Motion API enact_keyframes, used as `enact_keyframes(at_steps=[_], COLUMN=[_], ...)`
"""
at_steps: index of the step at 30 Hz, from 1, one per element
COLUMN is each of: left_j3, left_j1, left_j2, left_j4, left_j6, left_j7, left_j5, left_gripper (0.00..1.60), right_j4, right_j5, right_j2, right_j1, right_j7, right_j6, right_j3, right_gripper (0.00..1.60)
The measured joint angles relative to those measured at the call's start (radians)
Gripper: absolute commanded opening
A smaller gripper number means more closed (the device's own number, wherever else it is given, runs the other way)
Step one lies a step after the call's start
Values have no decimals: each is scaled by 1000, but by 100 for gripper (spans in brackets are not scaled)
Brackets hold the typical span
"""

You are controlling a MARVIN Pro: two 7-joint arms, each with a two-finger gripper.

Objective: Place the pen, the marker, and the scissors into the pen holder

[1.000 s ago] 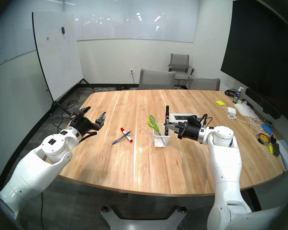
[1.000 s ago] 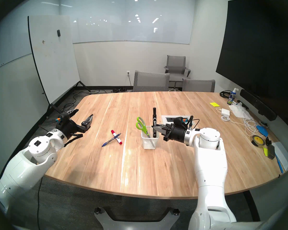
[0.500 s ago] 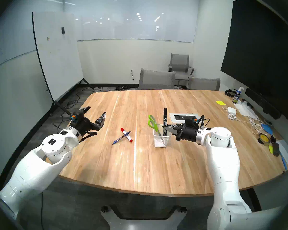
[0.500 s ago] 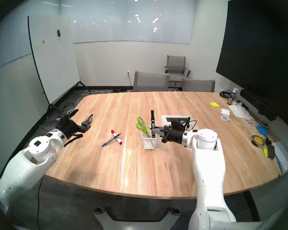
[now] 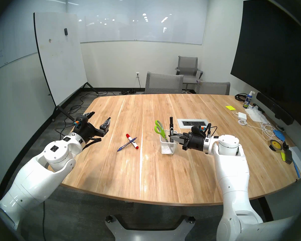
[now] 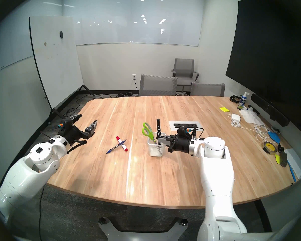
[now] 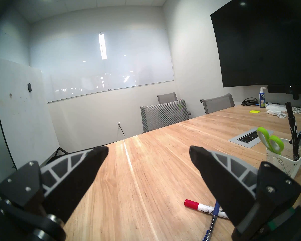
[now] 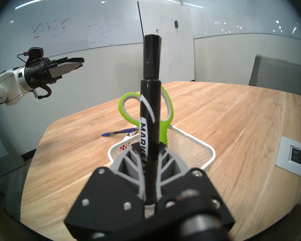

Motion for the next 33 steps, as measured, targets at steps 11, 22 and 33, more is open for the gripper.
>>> enact_keyframes(at_steps=[11,22,33], left_j3=[1,2,2], left_j1=[0,0,0], left_j2=[1,1,2], left_j4=[0,0,0], left_j6=[0,-1,-1], left_j7=[0,1,1], left_j5=[0,-1,-1], left_gripper=[160,160,160], right_j4=[-2,-11,-14], right_j5=[-9,-23,-26], right_j2=[7,8,1], right_j1=[0,3,5], right_j7=[-4,-15,-25], right_j6=[24,38,52], right_j3=[-9,-16,-17], right_gripper=[0,160,160])
